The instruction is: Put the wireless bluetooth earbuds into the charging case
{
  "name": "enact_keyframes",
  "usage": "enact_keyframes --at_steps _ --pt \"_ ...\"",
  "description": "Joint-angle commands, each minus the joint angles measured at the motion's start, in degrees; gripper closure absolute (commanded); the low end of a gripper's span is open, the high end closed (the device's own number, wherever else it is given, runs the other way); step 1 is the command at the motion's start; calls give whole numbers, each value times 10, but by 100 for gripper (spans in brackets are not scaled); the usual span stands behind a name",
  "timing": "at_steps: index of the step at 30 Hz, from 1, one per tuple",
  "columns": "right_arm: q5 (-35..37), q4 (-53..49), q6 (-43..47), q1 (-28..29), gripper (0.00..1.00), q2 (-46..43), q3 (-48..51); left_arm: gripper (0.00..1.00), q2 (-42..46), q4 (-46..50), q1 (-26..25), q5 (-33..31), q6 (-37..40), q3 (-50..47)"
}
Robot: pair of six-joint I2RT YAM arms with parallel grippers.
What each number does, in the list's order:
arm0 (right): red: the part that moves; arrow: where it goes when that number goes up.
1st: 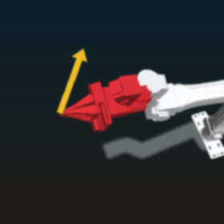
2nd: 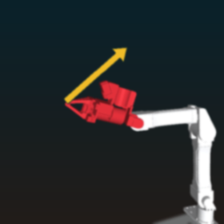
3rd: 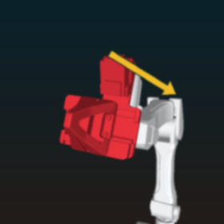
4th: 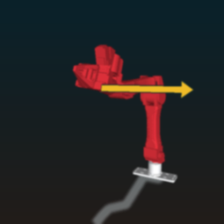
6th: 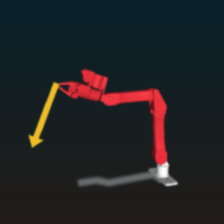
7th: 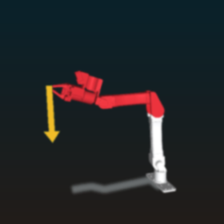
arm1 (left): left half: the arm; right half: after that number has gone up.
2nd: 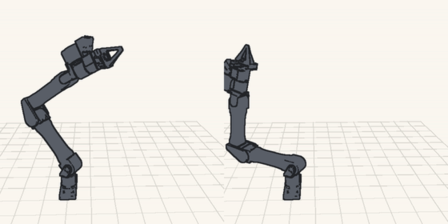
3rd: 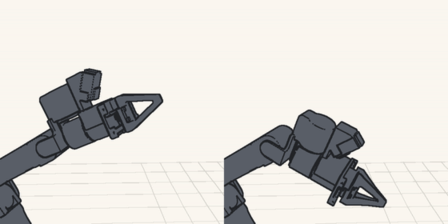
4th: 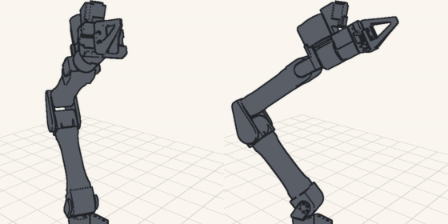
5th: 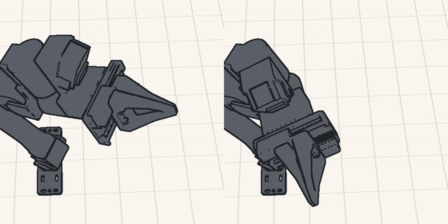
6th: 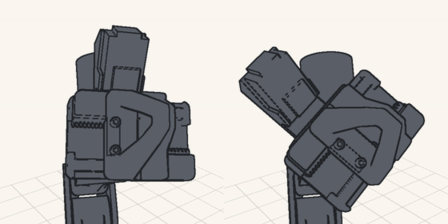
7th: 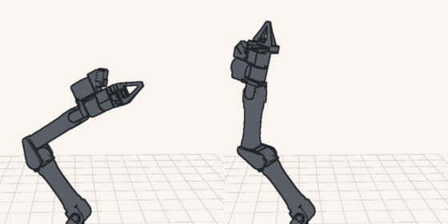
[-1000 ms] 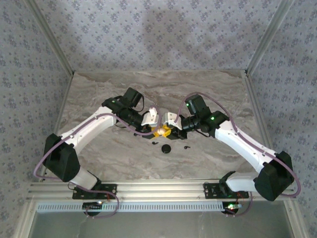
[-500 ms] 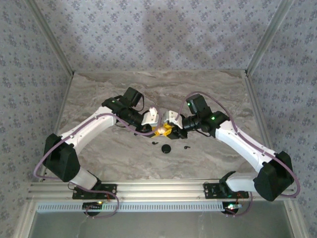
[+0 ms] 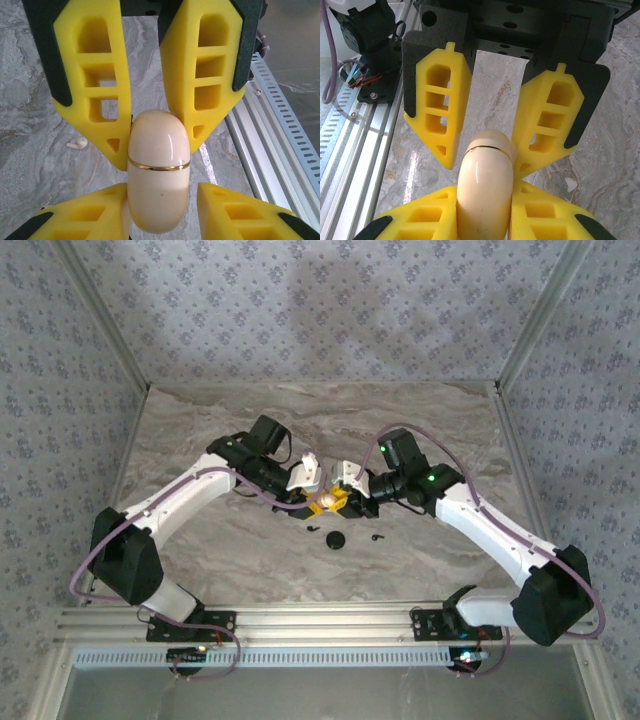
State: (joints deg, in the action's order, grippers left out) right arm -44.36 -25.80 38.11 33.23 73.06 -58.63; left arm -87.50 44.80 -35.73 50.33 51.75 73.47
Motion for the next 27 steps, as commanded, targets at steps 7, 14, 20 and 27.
enact_keyframes --at_steps 7,14,20,27 --pt "74 16 -25 0 74 5 5 61 3 -1 -6 57 -25 28" --pt "73 14 -34 1 74 3 6 57 3 -11 -6 53 -43 26" --pt "73 13 -39 0 74 5 7 67 10 -16 -6 52 -43 26" --pt "67 18 -50 -4 70 -1 13 77 11 -15 -5 53 -43 22"
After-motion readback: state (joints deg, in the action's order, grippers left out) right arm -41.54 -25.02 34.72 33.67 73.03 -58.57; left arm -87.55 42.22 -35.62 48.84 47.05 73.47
